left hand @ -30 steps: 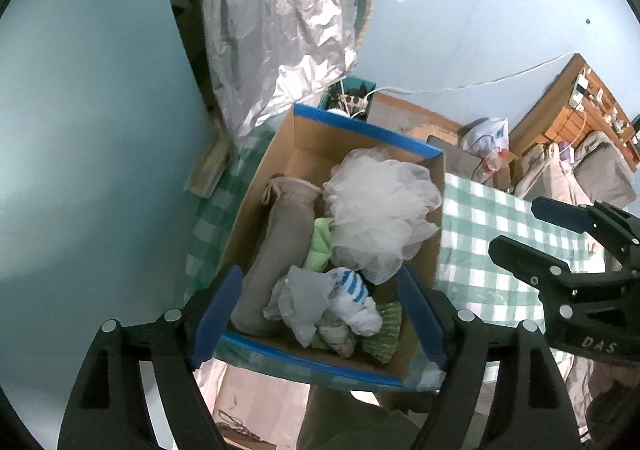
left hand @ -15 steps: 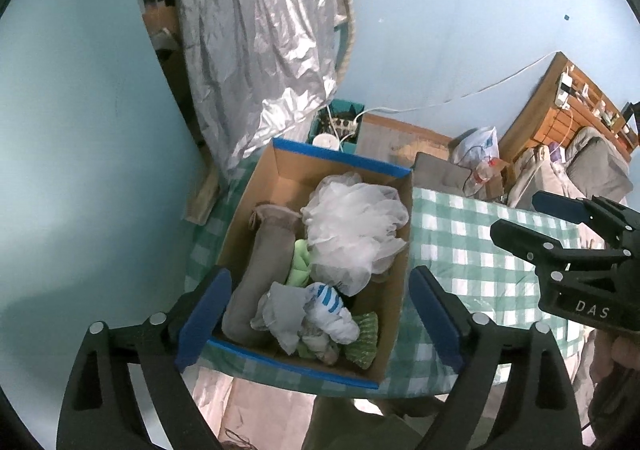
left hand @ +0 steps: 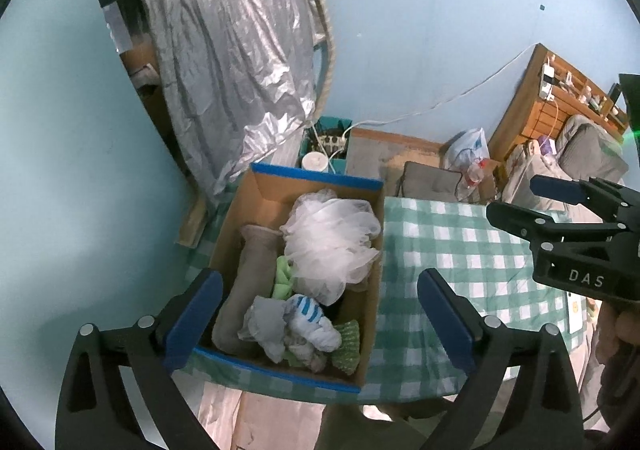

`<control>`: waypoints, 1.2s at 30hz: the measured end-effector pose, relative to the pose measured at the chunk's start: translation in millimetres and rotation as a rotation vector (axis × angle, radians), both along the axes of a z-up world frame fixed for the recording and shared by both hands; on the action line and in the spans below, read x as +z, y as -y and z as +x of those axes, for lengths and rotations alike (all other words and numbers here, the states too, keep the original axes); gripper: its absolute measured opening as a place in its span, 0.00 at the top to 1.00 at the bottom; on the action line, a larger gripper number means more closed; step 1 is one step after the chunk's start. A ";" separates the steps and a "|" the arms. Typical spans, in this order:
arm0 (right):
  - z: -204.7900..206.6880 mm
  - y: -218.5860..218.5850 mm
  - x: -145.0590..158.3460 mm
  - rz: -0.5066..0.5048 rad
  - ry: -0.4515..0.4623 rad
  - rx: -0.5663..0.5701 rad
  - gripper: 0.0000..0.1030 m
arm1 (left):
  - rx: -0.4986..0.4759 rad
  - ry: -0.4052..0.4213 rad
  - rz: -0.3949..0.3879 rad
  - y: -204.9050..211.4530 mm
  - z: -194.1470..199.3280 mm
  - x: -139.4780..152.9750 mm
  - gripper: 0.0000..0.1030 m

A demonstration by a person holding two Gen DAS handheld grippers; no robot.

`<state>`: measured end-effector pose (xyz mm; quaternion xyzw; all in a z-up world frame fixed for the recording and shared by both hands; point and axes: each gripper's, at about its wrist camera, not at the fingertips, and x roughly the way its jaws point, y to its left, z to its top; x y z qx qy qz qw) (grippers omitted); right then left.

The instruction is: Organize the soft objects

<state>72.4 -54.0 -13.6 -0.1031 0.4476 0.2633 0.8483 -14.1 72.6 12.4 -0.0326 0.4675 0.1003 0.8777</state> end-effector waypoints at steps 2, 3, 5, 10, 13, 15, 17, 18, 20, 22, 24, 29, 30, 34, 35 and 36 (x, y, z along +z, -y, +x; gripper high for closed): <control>1.2 5.2 1.7 0.004 0.004 -0.009 0.28 | -0.007 0.004 0.007 4.3 0.2 2.3 0.04; 2.3 8.1 2.2 0.007 0.001 -0.010 0.28 | -0.009 0.008 0.013 7.2 0.6 3.6 0.04; 1.8 12.1 4.2 0.008 0.004 -0.013 0.28 | -0.009 0.018 0.022 11.5 1.1 6.1 0.04; 1.3 20.1 6.9 0.012 0.010 -0.020 0.28 | -0.009 0.028 0.015 20.0 3.3 11.7 0.04; 1.3 26.2 8.4 0.012 0.014 -0.025 0.28 | -0.005 0.017 0.023 25.0 5.9 12.0 0.04; 1.6 28.8 9.4 0.015 0.015 -0.030 0.28 | -0.004 0.018 0.033 28.1 7.1 12.6 0.04; 1.8 33.2 10.5 0.018 0.016 -0.037 0.28 | -0.005 0.018 0.037 31.6 7.2 12.5 0.04; 2.0 35.6 10.8 0.019 0.016 -0.042 0.28 | -0.007 0.015 0.036 33.3 8.0 12.5 0.04; 2.4 39.8 10.8 0.024 0.013 -0.051 0.28 | -0.012 0.010 0.040 35.0 9.3 11.9 0.02; 2.2 43.1 10.5 0.027 0.010 -0.058 0.28 | -0.016 0.004 0.046 37.1 10.7 10.8 0.02; 1.3 45.5 10.2 0.026 0.009 -0.062 0.28 | -0.024 -0.003 0.050 40.1 12.2 9.8 0.02; 0.7 51.4 9.0 0.032 0.006 -0.076 0.28 | -0.036 -0.008 0.049 44.4 13.8 9.3 0.02; 0.9 52.6 8.9 0.033 0.005 -0.079 0.28 | -0.037 -0.010 0.047 44.9 14.1 8.9 0.02; 2.3 55.9 9.6 0.036 0.004 -0.087 0.28 | -0.039 -0.016 0.045 45.3 14.1 8.4 0.02; 2.4 56.9 9.5 0.037 0.003 -0.088 0.28 | -0.039 -0.018 0.045 45.2 14.3 8.3 0.02; 2.7 57.8 9.8 0.039 0.003 -0.089 0.28 | -0.039 -0.018 0.043 45.3 14.2 8.4 0.02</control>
